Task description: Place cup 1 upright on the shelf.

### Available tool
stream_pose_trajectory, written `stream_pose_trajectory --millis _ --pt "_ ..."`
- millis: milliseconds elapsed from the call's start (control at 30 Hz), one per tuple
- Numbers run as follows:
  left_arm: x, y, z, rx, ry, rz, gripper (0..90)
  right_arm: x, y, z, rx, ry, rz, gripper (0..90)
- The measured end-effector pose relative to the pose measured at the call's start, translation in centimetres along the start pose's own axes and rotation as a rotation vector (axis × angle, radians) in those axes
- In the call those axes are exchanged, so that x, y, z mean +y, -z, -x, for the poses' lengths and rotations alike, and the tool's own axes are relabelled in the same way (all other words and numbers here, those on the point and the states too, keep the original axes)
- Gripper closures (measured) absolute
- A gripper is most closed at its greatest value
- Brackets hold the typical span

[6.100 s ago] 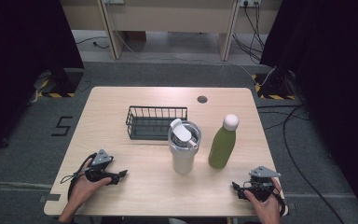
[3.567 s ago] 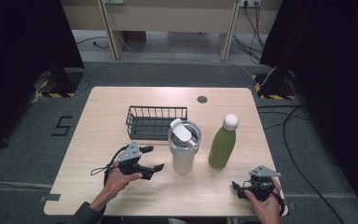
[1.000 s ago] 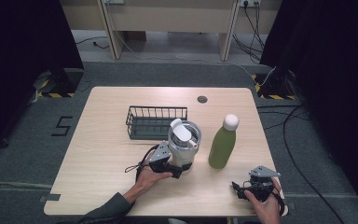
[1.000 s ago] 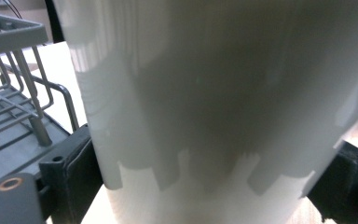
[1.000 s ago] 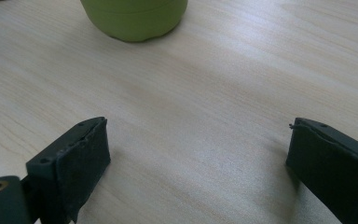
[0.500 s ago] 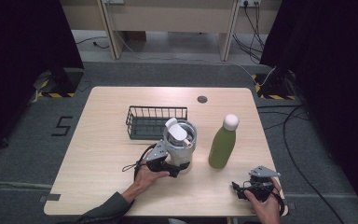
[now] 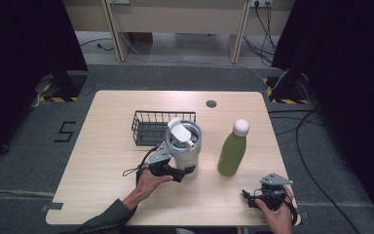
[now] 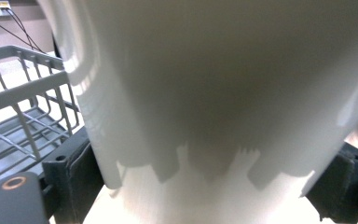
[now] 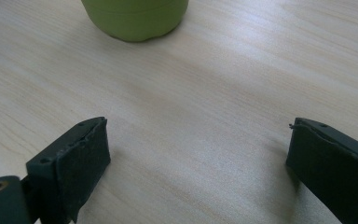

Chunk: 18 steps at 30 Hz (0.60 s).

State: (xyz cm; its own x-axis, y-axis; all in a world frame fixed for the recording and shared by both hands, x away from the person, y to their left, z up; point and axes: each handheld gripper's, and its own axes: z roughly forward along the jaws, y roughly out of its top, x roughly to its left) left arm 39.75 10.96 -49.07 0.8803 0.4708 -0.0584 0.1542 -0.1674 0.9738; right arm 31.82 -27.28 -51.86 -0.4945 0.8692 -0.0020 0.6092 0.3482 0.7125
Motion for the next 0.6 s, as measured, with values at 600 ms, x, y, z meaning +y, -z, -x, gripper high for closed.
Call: stream_pose_trajectory --millis 600 --pt "2.0 3.1 -1.8 0.051 0.023 -0.022 11.4 0.0 0.0 0.0 0.000 0.002 0.000 6.1"
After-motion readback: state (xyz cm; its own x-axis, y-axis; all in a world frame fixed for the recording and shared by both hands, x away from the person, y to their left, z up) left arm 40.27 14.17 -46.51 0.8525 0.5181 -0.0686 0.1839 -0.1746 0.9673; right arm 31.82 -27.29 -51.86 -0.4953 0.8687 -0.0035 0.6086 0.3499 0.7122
